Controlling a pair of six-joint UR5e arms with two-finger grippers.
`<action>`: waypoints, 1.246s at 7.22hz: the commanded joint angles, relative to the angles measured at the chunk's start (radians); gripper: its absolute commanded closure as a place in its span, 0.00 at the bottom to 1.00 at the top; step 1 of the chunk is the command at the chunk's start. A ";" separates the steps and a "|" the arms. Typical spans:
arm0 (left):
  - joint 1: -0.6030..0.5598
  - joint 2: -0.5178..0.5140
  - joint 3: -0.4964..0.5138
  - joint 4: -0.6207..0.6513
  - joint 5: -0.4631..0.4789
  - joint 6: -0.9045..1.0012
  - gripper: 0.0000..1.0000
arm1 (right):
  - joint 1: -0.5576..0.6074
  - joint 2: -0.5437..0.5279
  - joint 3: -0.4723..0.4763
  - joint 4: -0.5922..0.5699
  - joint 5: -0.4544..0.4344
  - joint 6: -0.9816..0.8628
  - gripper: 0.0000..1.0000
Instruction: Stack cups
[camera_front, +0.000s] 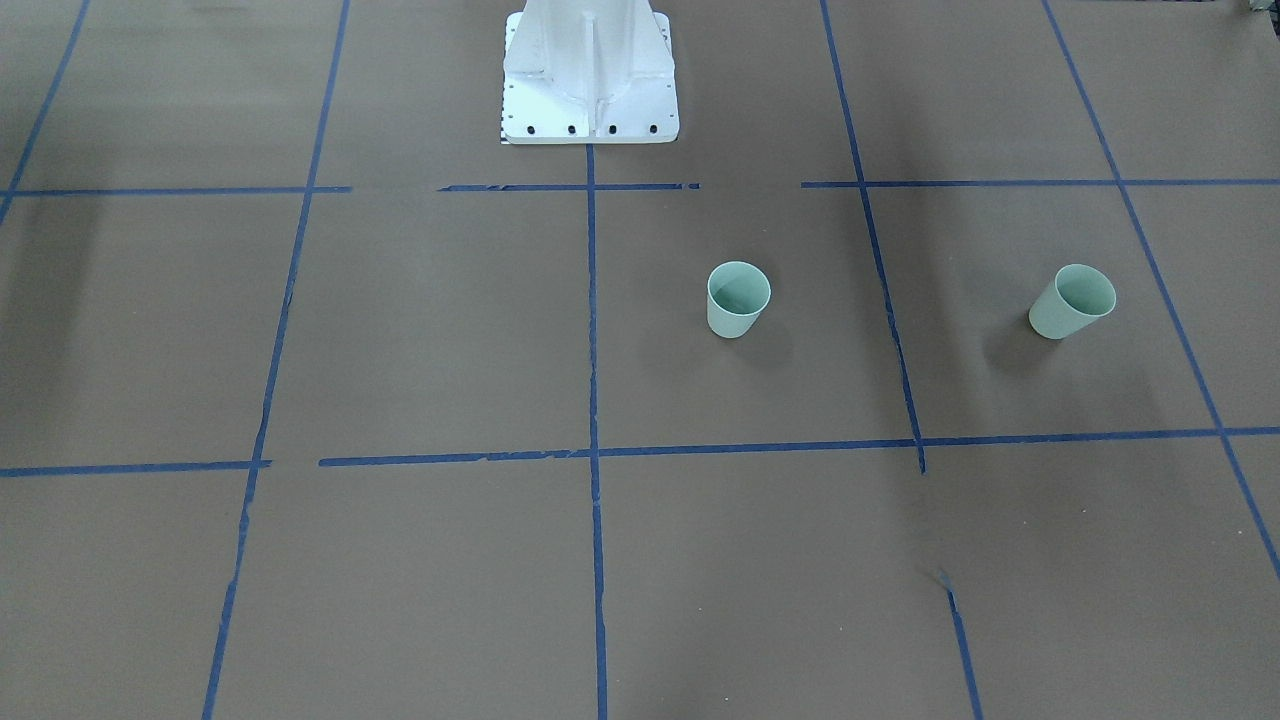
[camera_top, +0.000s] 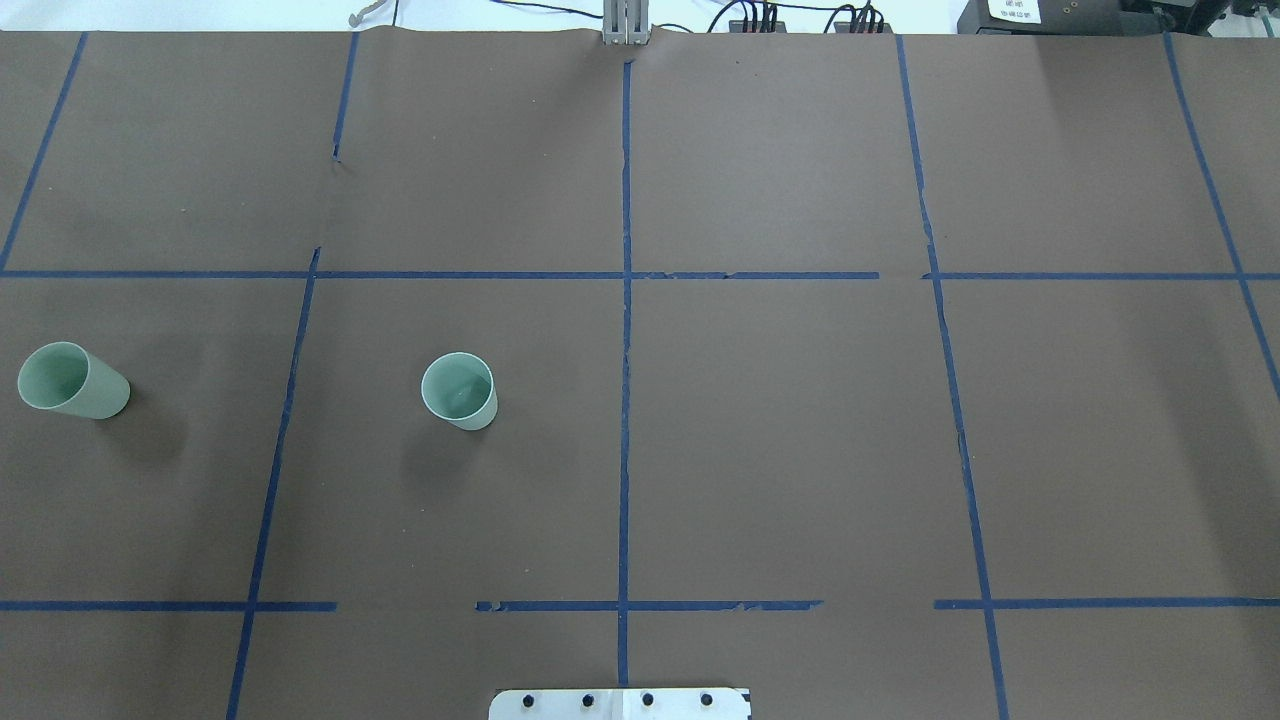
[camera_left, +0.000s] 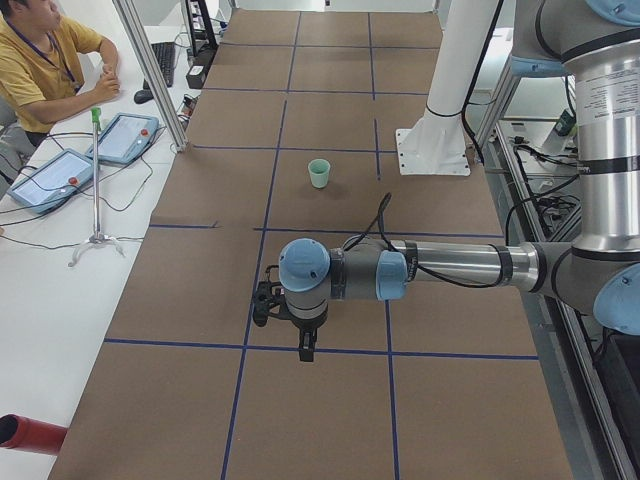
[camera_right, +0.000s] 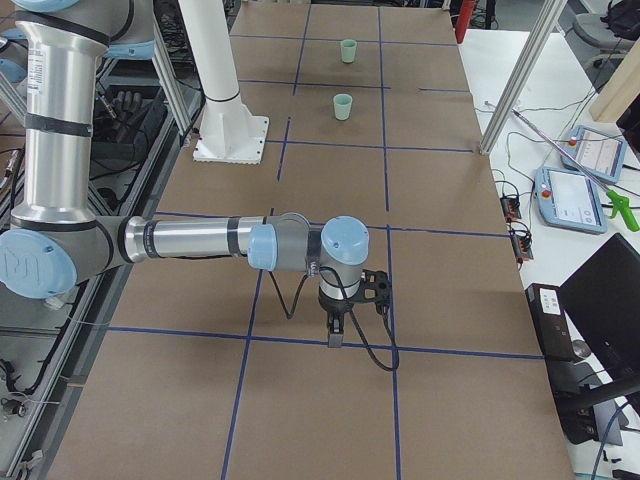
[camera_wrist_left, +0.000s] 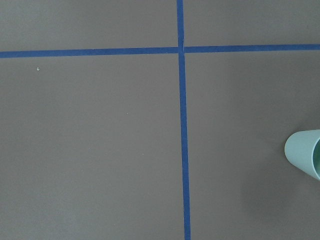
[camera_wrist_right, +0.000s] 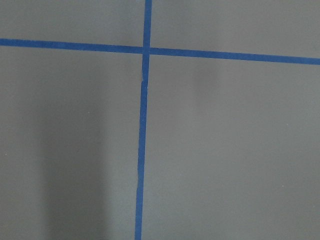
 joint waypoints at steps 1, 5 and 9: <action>0.000 -0.002 0.001 0.001 -0.001 -0.002 0.00 | 0.001 0.000 0.000 0.000 0.000 0.000 0.00; 0.008 -0.038 -0.004 -0.022 0.002 0.001 0.00 | 0.001 0.000 0.000 0.000 0.000 0.000 0.00; 0.278 -0.030 0.024 -0.437 0.035 -0.533 0.00 | 0.001 0.000 0.000 0.000 0.000 0.000 0.00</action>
